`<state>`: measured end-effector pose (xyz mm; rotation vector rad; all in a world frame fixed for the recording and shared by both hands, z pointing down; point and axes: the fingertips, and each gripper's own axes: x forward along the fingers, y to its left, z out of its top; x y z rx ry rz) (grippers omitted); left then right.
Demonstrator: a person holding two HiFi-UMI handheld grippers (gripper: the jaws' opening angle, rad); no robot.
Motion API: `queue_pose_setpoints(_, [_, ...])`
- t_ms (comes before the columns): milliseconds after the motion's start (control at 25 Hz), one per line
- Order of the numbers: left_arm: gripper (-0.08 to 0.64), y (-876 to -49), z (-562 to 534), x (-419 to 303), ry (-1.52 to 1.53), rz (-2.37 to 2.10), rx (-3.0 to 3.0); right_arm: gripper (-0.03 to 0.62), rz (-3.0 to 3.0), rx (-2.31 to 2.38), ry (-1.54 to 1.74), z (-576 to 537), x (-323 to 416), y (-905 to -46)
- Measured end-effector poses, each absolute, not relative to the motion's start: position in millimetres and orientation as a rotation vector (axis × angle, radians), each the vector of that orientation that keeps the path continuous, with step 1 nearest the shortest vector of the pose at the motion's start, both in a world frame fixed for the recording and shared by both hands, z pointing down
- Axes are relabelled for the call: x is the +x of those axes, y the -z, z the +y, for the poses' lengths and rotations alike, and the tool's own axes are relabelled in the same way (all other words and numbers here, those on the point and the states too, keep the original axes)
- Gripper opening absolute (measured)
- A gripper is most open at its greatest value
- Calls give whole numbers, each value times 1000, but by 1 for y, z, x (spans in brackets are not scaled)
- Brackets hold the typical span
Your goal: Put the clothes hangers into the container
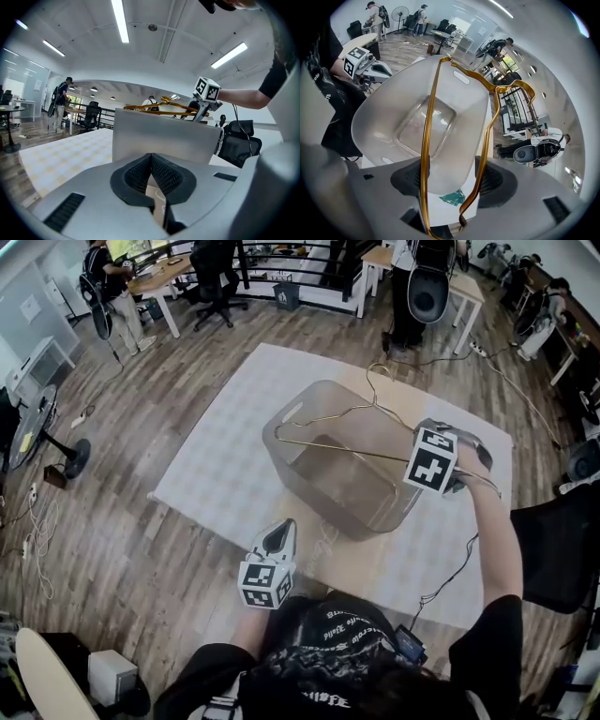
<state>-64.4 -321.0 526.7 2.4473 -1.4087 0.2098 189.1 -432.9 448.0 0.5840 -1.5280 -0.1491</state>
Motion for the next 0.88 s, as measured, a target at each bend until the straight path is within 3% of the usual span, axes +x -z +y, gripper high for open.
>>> queue_pose_setpoints(880, [20, -539, -329, -67, -159, -1407, 2378, 311, -1439, 346, 104, -456, 154, -515])
